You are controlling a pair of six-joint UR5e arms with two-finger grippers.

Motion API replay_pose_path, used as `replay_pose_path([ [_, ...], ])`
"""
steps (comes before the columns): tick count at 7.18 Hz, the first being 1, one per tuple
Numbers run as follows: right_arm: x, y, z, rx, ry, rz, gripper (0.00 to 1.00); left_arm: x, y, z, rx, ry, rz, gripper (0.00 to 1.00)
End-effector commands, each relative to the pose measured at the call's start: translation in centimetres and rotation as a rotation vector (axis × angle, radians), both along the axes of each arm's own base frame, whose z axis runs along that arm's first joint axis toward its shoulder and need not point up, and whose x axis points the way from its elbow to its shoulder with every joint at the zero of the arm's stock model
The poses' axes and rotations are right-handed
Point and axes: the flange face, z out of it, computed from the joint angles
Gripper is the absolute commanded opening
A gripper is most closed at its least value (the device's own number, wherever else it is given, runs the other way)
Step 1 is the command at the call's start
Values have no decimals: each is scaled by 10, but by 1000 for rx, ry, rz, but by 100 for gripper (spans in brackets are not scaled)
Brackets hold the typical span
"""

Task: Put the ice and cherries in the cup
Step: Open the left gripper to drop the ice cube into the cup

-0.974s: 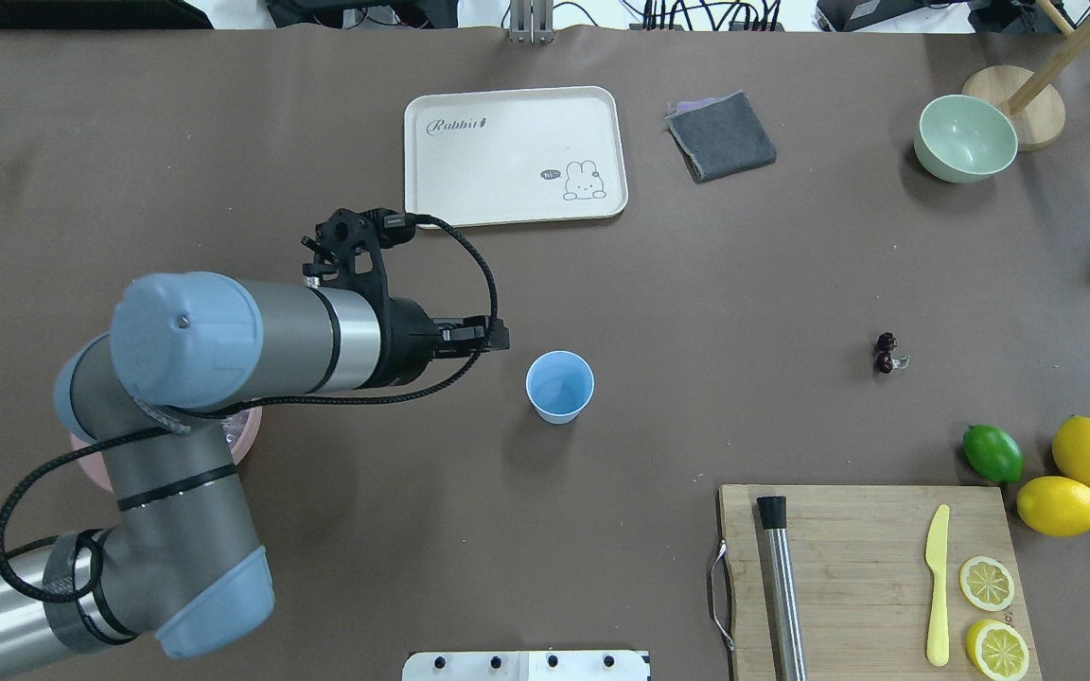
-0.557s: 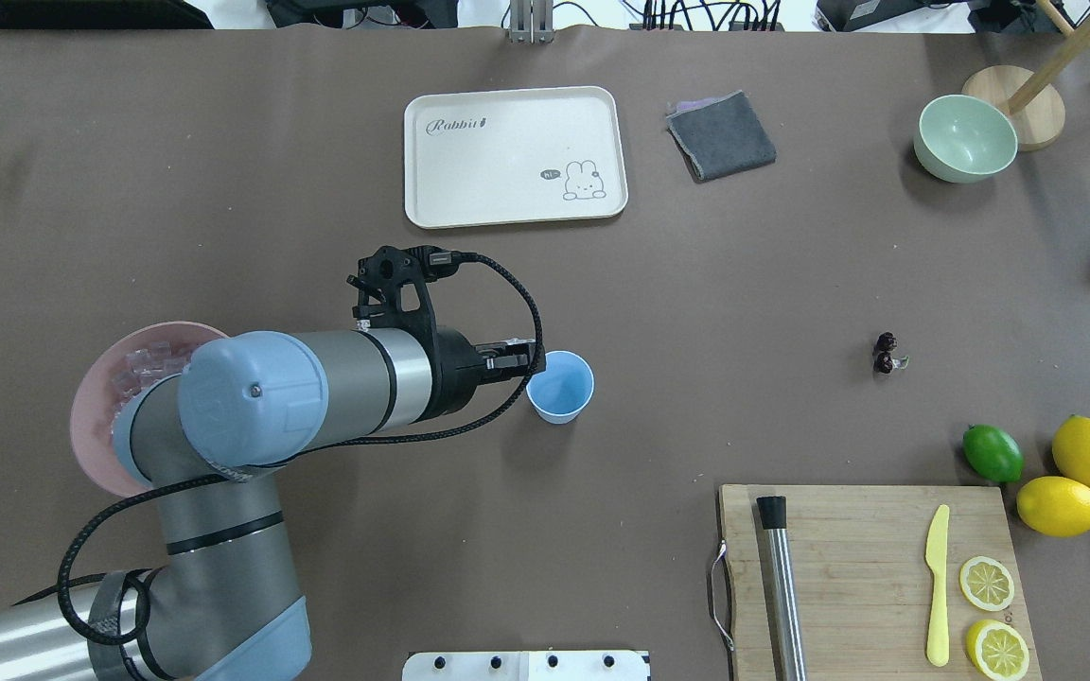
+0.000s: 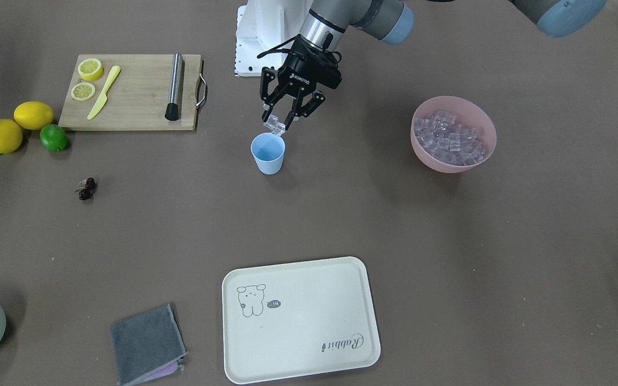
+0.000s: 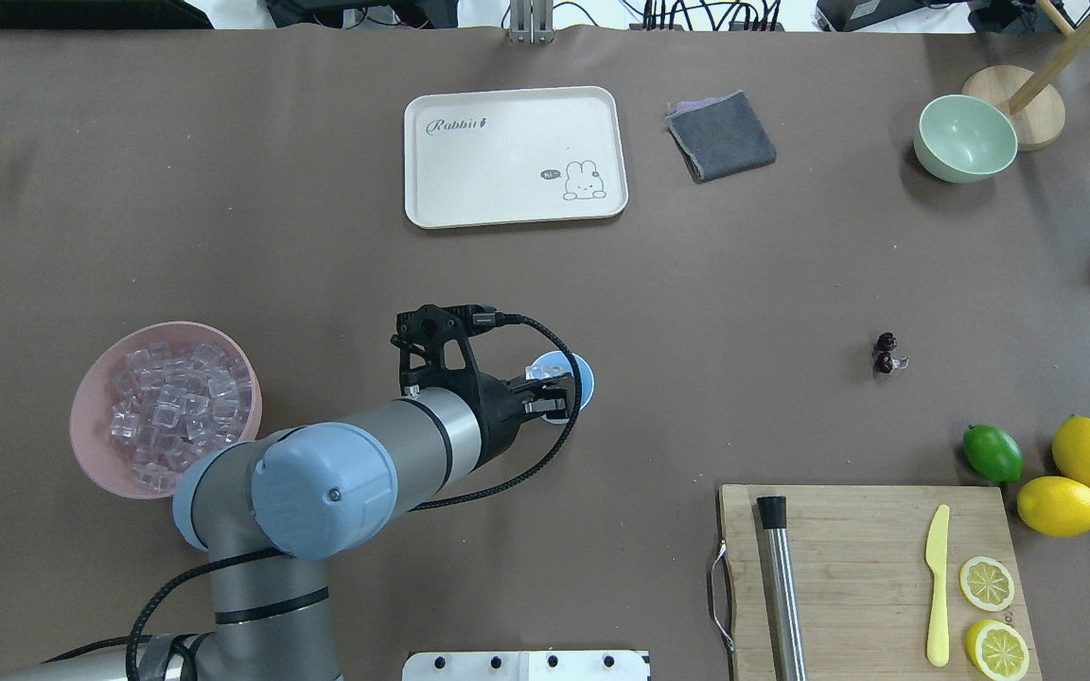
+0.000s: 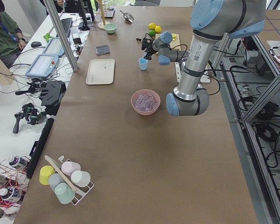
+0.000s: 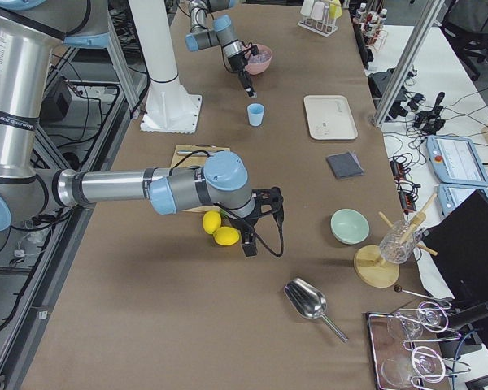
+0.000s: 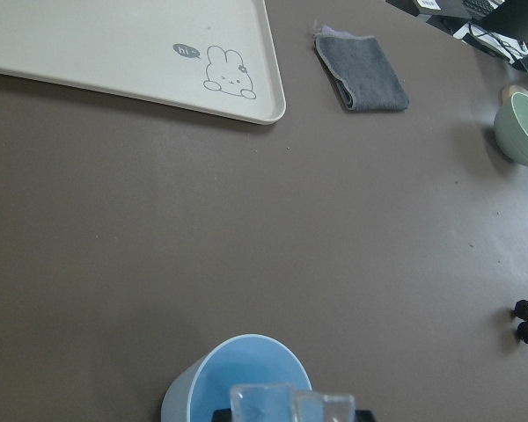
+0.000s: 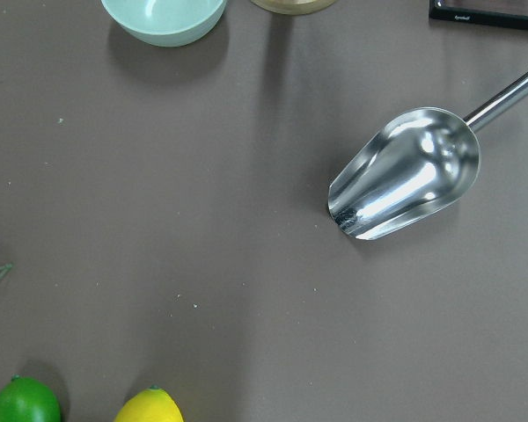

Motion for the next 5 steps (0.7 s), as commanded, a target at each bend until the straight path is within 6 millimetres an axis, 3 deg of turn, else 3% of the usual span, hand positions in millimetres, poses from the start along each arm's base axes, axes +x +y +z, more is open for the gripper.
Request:
replay_pose_path([
  [1,0,1,3,-11,-7,-1,100,20,5,-10,8,-4,-8,12],
  [2,-2,2,3,-12,-26,-7,100,19,3,-11,13,-4,-25,12],
  [3,-1,3,4,-14,-26,-5,100,15,1,-13,16,2,-29,22],
  [4,-1,3,4,-15,-26,-5,100,12,-2,-14,18,5,-33,63],
  [5,-1,3,4,-14,-26,-5,100,11,-2,-14,18,5,-35,90],
])
